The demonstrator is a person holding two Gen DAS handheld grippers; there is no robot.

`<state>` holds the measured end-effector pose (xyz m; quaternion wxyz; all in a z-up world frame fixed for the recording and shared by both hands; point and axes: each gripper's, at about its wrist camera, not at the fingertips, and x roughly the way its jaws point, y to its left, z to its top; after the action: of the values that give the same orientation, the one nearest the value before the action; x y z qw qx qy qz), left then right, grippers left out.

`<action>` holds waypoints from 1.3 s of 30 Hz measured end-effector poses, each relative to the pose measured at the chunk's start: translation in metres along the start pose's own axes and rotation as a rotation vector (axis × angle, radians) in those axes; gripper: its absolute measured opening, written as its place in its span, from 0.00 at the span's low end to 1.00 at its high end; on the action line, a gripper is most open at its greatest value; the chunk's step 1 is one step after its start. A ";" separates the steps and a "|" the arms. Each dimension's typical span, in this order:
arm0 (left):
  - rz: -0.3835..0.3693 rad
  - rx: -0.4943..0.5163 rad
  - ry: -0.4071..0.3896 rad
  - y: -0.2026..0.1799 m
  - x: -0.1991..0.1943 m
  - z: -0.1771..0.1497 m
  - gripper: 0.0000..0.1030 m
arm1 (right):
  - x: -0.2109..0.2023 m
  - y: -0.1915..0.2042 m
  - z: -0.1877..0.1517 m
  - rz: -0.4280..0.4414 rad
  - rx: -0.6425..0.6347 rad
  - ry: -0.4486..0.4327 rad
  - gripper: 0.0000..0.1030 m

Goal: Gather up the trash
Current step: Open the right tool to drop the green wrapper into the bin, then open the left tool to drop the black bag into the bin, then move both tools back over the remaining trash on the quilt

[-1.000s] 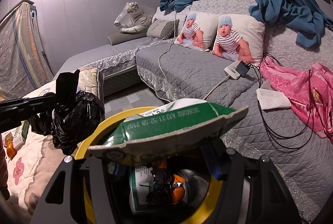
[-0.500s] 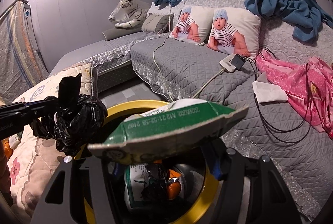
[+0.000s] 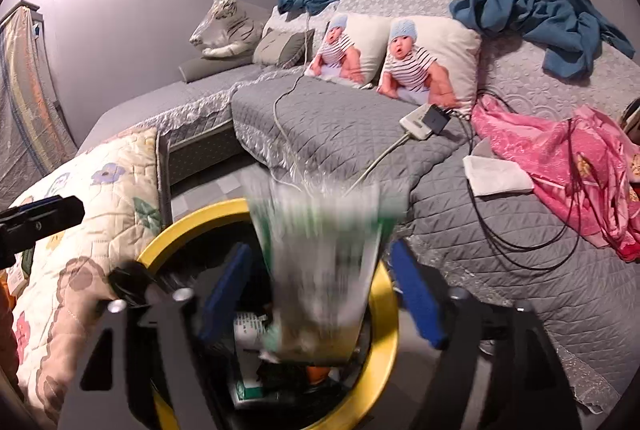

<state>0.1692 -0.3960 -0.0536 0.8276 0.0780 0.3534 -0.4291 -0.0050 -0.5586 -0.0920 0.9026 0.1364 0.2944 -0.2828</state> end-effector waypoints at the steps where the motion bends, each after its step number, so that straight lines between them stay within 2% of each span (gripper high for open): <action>1: 0.000 -0.014 -0.001 0.003 -0.001 0.001 0.79 | -0.002 0.000 0.001 -0.002 0.000 -0.003 0.70; 9: 0.011 -0.067 -0.040 0.022 -0.017 0.003 0.84 | -0.009 0.007 0.007 0.020 -0.003 -0.020 0.71; 17: 0.063 -0.091 -0.117 0.056 -0.055 0.006 0.90 | -0.014 0.032 0.013 0.075 -0.031 -0.033 0.72; 26: 0.194 -0.141 -0.149 0.130 -0.107 -0.003 0.92 | -0.015 0.086 0.019 0.206 -0.081 -0.027 0.74; 33: 0.380 -0.171 -0.140 0.205 -0.156 -0.032 0.92 | -0.013 0.153 0.021 0.334 -0.166 -0.018 0.77; 39: 0.476 -0.235 -0.125 0.258 -0.193 -0.060 0.92 | -0.017 0.218 0.014 0.444 -0.265 -0.003 0.77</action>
<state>0.2613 -0.0835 -0.0169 0.9288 0.0357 0.3204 -0.1825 0.1187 -0.3822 -0.0535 0.9530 0.0777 0.2905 -0.0371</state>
